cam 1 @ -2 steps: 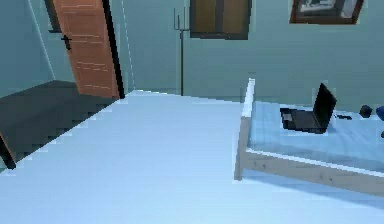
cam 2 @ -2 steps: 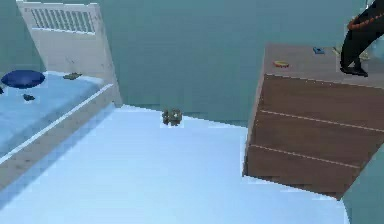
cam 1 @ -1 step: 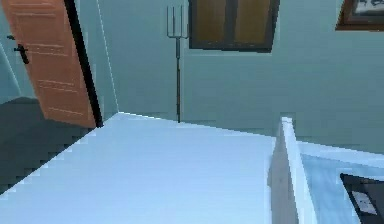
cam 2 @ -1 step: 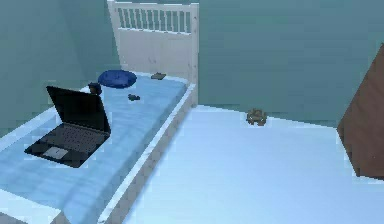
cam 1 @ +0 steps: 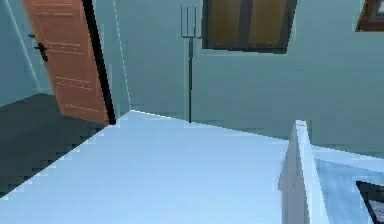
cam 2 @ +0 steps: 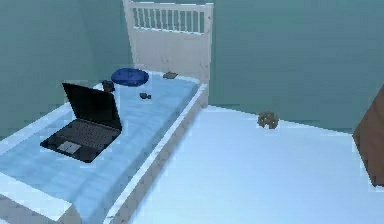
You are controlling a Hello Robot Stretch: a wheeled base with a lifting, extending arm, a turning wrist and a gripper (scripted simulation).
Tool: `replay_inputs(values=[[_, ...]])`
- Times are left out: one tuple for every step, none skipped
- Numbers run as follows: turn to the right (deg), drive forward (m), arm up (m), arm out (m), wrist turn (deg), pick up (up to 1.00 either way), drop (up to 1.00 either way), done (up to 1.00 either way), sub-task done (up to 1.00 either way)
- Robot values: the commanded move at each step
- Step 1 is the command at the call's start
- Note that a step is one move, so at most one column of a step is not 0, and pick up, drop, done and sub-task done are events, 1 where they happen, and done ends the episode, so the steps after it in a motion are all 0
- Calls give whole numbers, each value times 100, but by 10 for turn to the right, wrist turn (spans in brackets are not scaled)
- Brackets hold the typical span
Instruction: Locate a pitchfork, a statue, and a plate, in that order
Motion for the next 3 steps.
replay_inputs(values=[[0, 70, 0, 0, 0, 0, 0, 0, 0], [120, 0, 0, 0, 0, 0, 0, 0, 0], [0, 100, 0, 0, 0, 0, 0, 0, 0]])
